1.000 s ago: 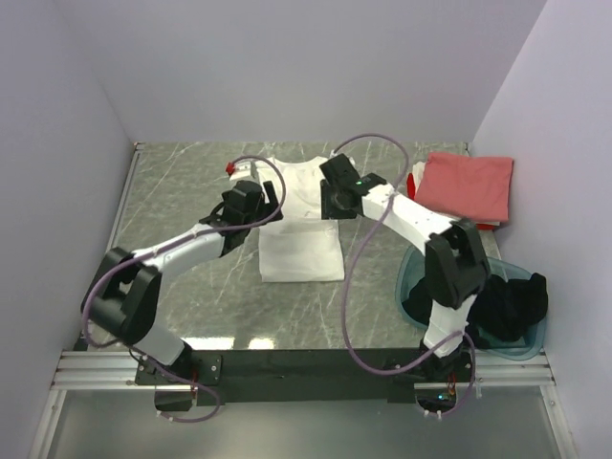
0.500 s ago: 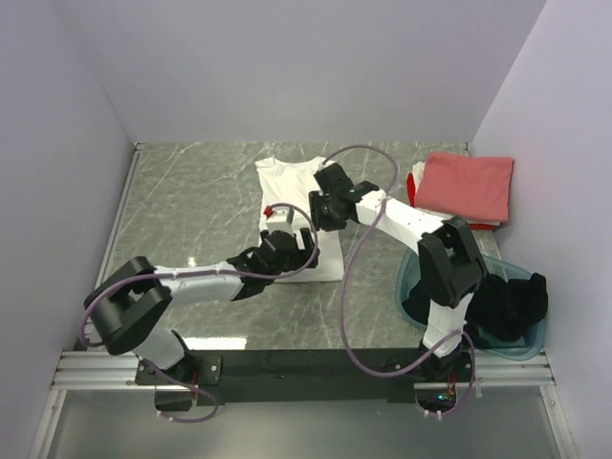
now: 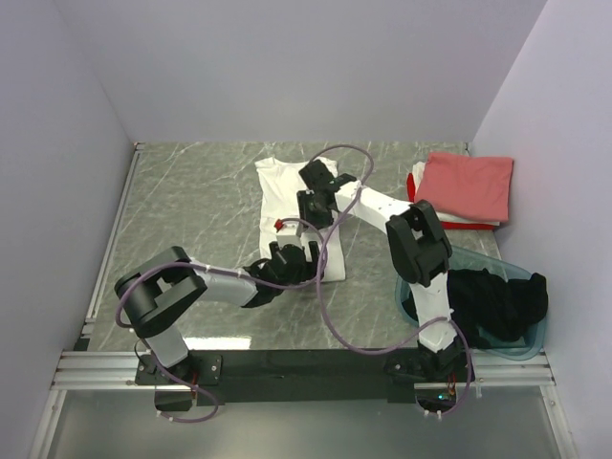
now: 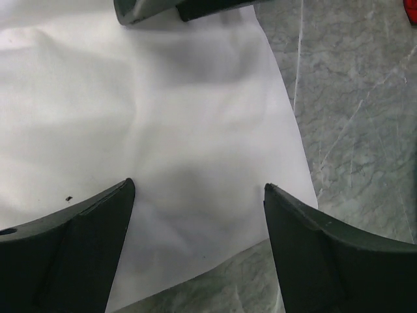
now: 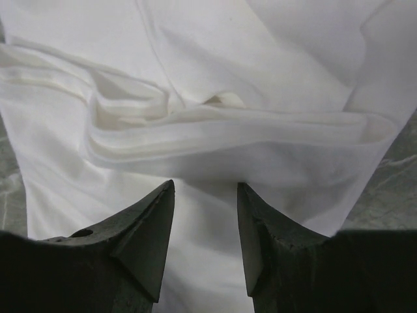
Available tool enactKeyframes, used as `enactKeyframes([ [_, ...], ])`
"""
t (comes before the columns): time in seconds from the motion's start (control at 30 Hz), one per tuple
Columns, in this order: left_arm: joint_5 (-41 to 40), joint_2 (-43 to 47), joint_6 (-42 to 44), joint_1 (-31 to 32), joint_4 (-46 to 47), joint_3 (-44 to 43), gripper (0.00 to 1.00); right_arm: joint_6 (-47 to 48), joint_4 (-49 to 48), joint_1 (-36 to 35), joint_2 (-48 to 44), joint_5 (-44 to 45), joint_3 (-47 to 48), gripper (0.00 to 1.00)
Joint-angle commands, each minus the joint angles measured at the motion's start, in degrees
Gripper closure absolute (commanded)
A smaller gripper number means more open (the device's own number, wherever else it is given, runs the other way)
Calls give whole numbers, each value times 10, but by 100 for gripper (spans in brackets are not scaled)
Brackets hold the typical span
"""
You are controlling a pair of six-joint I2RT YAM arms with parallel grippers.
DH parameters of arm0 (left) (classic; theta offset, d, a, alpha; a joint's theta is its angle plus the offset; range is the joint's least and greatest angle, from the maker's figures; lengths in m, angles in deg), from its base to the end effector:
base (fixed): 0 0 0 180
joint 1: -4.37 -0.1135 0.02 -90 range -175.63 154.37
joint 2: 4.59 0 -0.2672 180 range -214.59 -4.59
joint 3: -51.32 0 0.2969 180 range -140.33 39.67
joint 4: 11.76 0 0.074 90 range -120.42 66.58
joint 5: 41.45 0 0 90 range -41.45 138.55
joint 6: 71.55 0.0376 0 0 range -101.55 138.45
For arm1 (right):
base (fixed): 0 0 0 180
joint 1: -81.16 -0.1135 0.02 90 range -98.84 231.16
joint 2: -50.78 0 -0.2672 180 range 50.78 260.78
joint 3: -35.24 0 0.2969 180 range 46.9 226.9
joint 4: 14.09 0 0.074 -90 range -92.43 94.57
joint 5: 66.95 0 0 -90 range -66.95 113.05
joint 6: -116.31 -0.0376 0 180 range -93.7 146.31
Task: Fold and stack the t-shirts
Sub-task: Fold the tshirt
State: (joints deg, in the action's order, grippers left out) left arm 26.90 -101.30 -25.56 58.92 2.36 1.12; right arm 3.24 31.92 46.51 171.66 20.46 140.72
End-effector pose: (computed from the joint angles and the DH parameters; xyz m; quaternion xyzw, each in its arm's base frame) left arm 0.2129 -0.2751 0.1051 -0.0111 0.8653 -0.2513 0.4335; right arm 0.4077 0.2838 0.1660 -0.1033 0.9633 0.1383 0.2056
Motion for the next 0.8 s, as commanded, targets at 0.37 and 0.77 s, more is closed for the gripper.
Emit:
enactKeyframes([
  [0.37, -40, 28, -72, 91, -13, 97, 13, 20, 27, 71, -28, 40, 1, 48],
  [0.77, -136, 140, -131, 189, -168, 67, 12, -6, -14, 60, -266, 62, -191, 48],
])
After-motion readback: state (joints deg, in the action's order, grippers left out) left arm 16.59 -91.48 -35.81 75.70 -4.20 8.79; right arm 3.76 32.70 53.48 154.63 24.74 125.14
